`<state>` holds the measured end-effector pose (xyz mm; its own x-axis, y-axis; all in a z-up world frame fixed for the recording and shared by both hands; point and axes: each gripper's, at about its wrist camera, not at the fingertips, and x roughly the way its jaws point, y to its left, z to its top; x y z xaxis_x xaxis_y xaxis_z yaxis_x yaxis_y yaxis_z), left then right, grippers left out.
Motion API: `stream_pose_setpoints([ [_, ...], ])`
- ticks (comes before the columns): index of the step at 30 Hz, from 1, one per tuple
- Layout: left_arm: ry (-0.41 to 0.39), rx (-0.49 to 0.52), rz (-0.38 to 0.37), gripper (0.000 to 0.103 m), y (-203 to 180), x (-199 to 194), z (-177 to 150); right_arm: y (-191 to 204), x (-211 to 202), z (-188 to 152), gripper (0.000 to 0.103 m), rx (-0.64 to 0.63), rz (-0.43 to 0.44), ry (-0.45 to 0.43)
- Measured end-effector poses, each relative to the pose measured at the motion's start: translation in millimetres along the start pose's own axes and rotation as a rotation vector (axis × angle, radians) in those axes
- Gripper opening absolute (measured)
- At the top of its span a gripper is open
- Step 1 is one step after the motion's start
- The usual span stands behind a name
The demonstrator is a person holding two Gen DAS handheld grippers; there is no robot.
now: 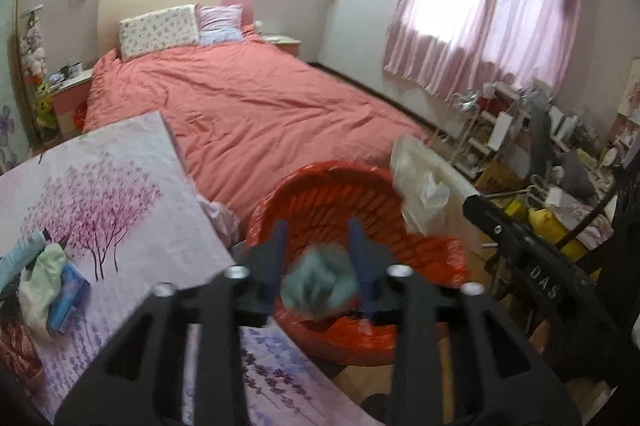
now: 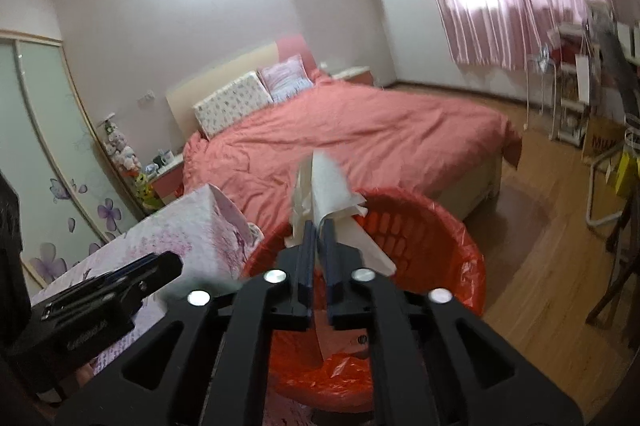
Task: Collect trash
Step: 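Carry the cloth and tissue to the orange basket and open both tools, then return to the pile and grasp the brown plaid scrunchie with the left tool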
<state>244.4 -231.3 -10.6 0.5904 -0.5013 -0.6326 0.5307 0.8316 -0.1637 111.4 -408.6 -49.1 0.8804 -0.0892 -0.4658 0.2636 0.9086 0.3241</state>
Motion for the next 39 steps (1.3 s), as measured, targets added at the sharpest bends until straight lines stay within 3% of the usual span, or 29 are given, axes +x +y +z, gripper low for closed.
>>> stream_pose_setpoints([
  [2,0.016,-0.008,0.023,0.040,9,4,-3,-7,4,-5,0.028,0.016,-0.026,0.020],
  [8,0.015,0.006,0.130,0.049,40,-4,-15,-10,-6,-16,0.029,0.014,-0.072,0.028],
  [11,0.007,0.021,0.182,0.055,55,-17,-22,-4,-10,-14,0.040,-0.010,-0.086,0.020],
  [17,-0.003,0.010,0.271,0.062,96,-51,-43,25,-17,-15,0.041,-0.078,-0.083,0.000],
  [24,-0.025,-0.066,0.355,0.074,158,-99,-69,67,-18,-32,0.043,-0.152,-0.034,0.035],
  [33,0.007,-0.193,0.455,0.074,247,-146,-111,124,-17,-63,0.049,-0.208,0.027,0.086],
  [39,0.070,-0.299,0.416,0.061,279,-132,-126,154,-16,-80,0.049,-0.250,0.070,0.131],
])
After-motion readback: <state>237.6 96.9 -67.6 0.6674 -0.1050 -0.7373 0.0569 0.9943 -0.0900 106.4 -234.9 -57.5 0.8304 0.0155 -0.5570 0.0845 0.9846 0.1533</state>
